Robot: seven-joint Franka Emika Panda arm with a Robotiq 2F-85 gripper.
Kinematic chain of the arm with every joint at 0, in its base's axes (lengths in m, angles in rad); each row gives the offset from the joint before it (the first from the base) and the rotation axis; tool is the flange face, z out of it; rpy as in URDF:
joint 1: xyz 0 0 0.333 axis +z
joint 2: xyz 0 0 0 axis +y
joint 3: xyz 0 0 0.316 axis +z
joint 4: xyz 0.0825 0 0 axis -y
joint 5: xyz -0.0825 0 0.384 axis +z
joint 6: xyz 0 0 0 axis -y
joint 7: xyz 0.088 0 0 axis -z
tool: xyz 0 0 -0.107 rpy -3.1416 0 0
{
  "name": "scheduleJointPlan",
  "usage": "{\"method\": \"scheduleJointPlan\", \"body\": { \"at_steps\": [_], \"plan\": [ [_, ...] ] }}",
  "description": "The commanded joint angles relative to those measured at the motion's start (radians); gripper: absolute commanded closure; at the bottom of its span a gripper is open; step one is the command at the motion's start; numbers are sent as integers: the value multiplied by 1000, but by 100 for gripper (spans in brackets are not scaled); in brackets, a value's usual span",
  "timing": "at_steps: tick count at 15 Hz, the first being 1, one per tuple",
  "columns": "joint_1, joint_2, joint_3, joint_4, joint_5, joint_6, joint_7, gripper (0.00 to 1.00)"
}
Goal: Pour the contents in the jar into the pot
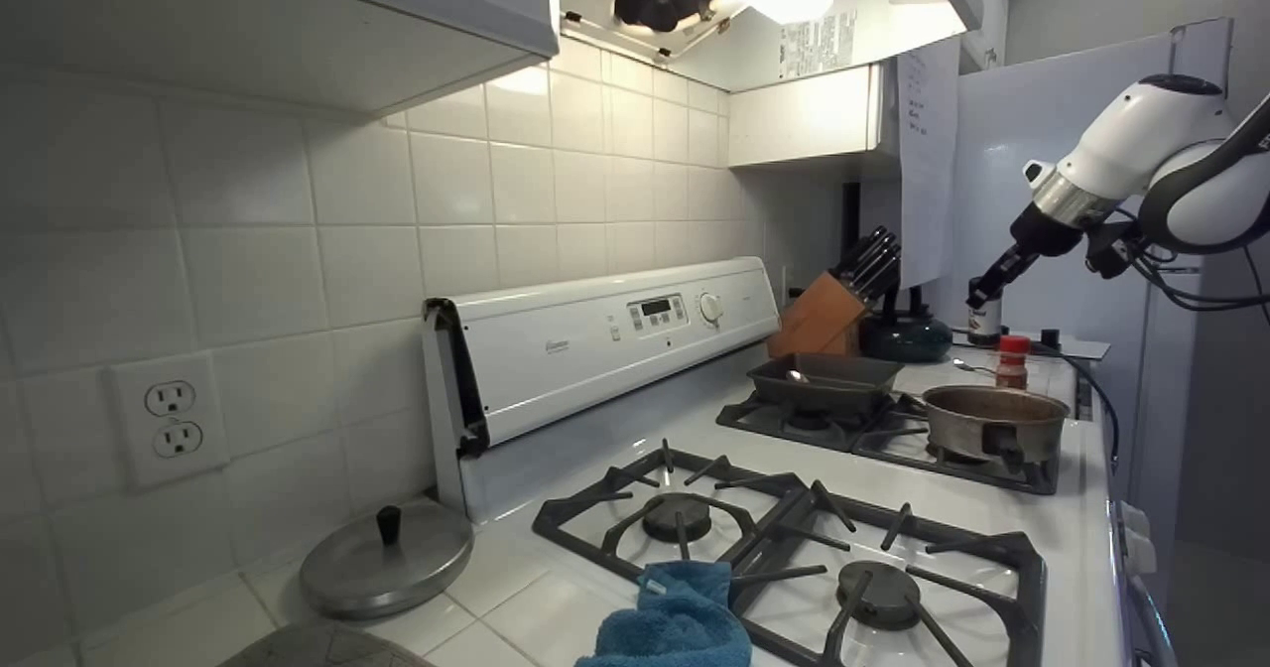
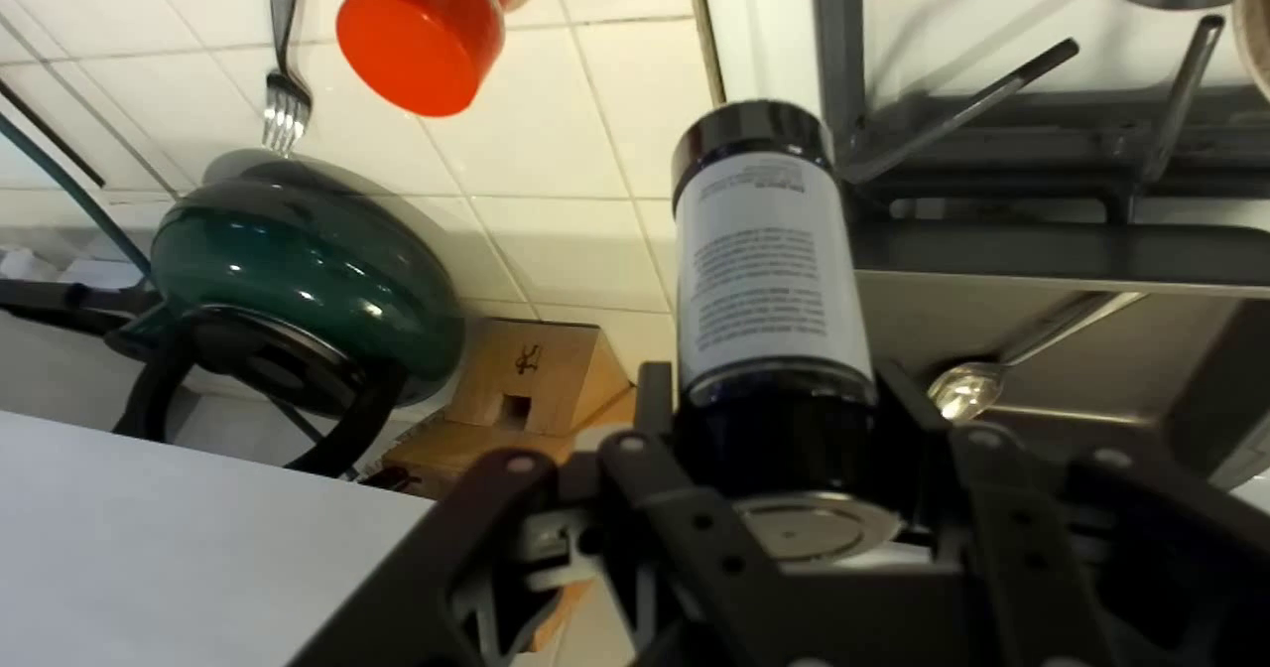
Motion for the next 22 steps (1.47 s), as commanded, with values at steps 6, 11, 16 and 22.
{"method": "scheduleJointPlan", "body": {
  "at_steps": [6, 11, 16, 22],
  "plan": [
    [-22, 106, 69, -21, 169, 180, 75, 75],
    [-90, 115, 90, -2, 121, 181, 169, 75],
    [-159, 152, 104, 33, 91, 188, 235, 75],
    [-339, 246, 254, 124, 4, 184, 338, 75]
  ]
}}
